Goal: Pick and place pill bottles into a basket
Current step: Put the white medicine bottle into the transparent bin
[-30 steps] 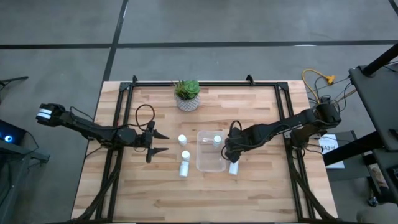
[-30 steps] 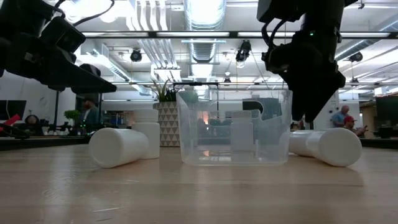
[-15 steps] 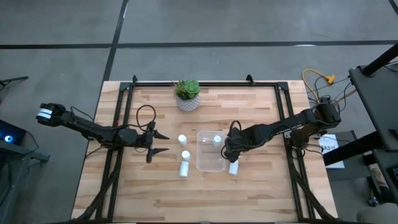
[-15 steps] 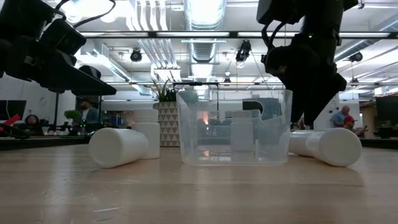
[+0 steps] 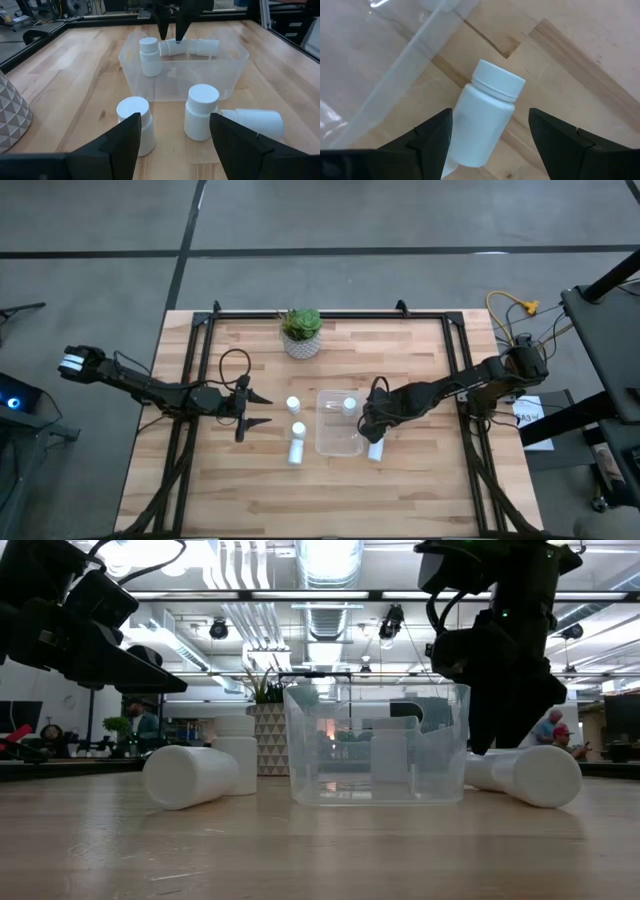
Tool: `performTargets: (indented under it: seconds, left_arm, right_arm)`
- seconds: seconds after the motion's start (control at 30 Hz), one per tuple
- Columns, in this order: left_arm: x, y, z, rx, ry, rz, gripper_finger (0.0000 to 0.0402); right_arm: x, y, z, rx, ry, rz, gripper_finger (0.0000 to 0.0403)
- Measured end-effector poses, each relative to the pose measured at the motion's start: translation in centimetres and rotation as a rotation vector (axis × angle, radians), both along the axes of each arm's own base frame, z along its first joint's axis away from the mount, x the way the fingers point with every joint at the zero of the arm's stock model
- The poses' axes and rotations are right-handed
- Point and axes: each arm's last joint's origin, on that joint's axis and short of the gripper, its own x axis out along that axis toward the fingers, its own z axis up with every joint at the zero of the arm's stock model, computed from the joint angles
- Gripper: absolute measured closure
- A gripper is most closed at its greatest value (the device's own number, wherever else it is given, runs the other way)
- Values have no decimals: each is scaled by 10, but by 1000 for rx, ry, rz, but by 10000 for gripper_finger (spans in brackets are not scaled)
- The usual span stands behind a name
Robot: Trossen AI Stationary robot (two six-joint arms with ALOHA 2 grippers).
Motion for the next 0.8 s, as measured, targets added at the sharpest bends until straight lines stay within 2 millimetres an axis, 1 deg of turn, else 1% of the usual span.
performTargets:
  seconds: [0.2, 0.43, 0.57, 0.67, 0.8]
  left_arm:
    - [0, 0, 0, 0, -2, 0, 182]
    - [0, 0, 0, -1, -3, 0, 182]
    - [0, 0, 0, -1, -5, 0, 182]
    - [0, 0, 0, -1, -5, 0, 182]
    - [0, 0, 1, -2, -8, 0, 182]
  right_arm:
    - [1, 0, -3, 11, -34, 0, 154]
    - [7, 1, -27, 65, 3, 21, 154]
    - [10, 2, -30, 60, 20, 33, 156]
    - [10, 2, -30, 58, 27, 43, 169]
    - [10, 2, -27, 64, 13, 57, 212]
